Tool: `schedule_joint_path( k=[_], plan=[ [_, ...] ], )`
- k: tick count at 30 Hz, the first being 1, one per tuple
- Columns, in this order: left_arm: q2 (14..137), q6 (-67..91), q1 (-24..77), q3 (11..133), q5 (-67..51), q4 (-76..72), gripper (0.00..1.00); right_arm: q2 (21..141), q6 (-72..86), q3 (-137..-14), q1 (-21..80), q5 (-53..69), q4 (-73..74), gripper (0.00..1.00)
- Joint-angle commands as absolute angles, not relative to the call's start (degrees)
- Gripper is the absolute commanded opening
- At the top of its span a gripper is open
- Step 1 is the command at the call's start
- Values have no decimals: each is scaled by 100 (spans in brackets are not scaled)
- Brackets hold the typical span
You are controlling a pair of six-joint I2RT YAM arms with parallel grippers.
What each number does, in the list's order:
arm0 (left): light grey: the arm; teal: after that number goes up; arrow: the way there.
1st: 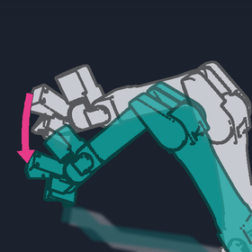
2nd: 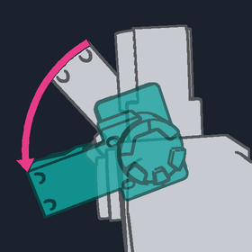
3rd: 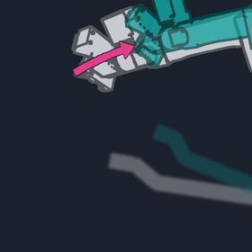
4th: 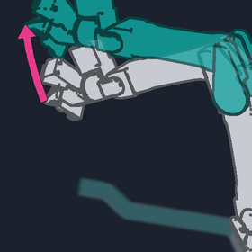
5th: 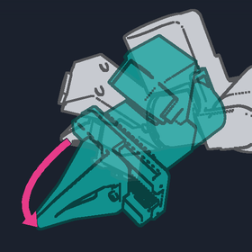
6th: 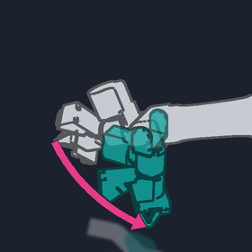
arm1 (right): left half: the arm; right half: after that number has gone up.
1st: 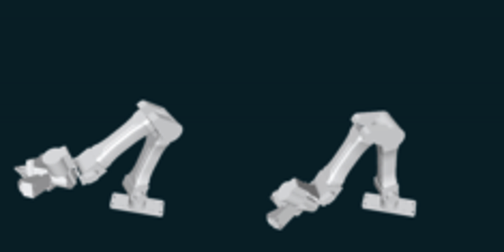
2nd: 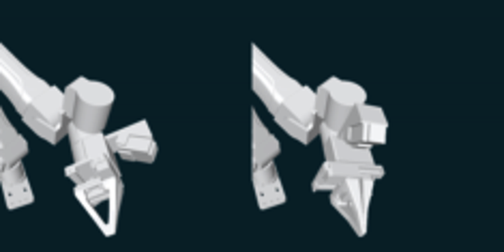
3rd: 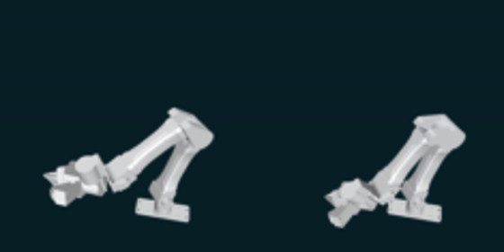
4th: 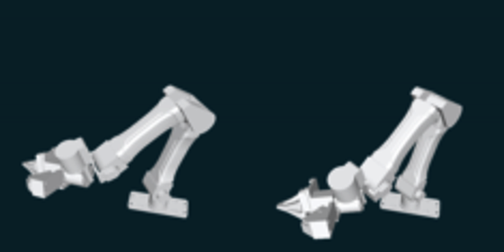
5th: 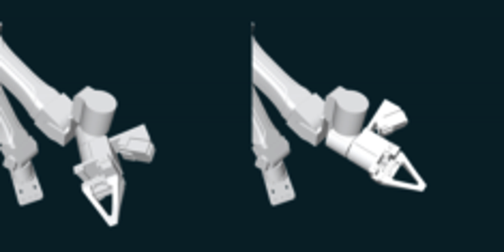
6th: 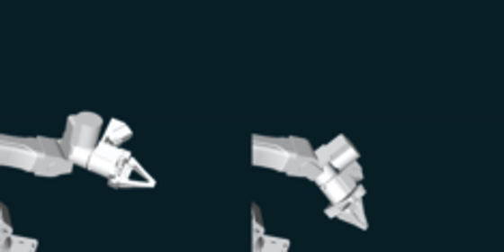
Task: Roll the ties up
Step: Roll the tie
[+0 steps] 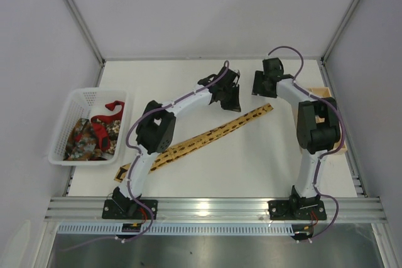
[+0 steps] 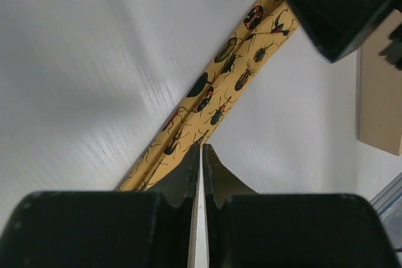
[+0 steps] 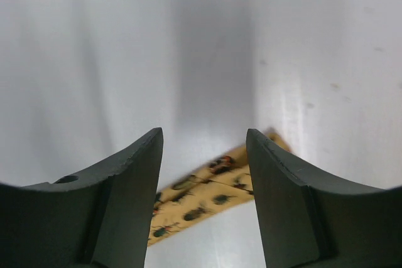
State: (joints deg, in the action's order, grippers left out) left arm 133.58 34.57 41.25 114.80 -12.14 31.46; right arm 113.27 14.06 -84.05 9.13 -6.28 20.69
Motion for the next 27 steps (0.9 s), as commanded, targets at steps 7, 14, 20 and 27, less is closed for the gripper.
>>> schedule_joint_path(
  k=[7,14,20,27],
  plan=[
    [12525,3463,4175,11039,-1134,3111,8,12085,1555,-9088,1072,121,2127,56],
    [12279,3358,4271,10934,-1099,3366,8,11770,1810,-8334,1072,167,2566,54],
    [11936,3278,4456,10661,-1099,3375,8,10391,2363,-6236,1125,254,2856,53],
    [11962,3296,4790,10460,-1362,3296,8,9063,2812,-5571,1345,-209,3374,54]
  ],
)
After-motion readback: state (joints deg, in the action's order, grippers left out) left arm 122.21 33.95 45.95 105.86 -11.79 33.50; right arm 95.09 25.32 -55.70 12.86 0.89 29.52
